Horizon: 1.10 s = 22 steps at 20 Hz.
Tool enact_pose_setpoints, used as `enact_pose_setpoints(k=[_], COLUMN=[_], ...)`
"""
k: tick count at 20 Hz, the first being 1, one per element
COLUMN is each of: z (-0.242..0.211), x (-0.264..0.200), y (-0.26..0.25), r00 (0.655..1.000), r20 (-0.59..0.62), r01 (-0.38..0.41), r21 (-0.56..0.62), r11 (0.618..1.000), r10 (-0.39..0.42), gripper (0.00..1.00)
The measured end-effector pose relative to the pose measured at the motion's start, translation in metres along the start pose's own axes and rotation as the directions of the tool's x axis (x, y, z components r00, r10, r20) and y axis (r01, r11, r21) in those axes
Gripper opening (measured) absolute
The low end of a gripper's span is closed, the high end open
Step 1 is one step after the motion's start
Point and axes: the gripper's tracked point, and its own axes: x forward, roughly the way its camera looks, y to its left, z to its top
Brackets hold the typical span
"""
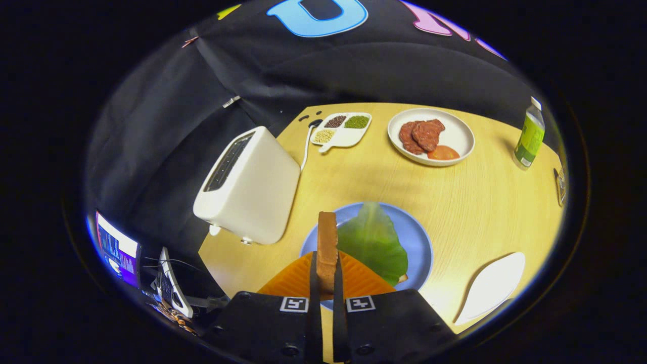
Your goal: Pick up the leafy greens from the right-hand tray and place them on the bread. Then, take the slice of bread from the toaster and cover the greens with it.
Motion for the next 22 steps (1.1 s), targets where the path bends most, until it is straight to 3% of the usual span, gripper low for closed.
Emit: enact_pose_setpoints(k=[5,9,10,14,15,16,18,19,20,22], z=[0.002,-0.002,-0.003,-0.006,-0.006,-0.008,-0.008,-0.006,-0.003,0.002], x=[0.004,0.009,0.009,0.009,0.009,0.008,0.005,0.002,-0.001,-0.012], y=[-0.031,-0.058,-0.061,-0.069,-0.069,-0.068,-0.066,-0.067,-0.069,-0.071], r00=[1.000,0.996,0.994,0.987,0.987,0.987,0.988,0.986,0.984,0.978], r20=[0.000,-0.003,0.003,0.018,0.018,0.019,0.025,0.037,0.053,0.086], r01=[0.015,0.092,0.108,0.161,0.163,0.163,0.154,0.163,0.172,0.197], r21=[0.031,0.026,0.006,-0.068,-0.078,-0.086,-0.090,-0.092,-0.097,-0.114], r11=[0.999,0.995,0.994,0.985,0.984,0.983,0.984,0.982,0.980,0.974], r10=[-0.016,-0.091,-0.108,-0.160,-0.162,-0.162,-0.152,-0.161,-0.167,-0.188], gripper=[0.14,0.24,0.34,0.50,0.54,0.65,0.73,0.81,0.96,0.99])
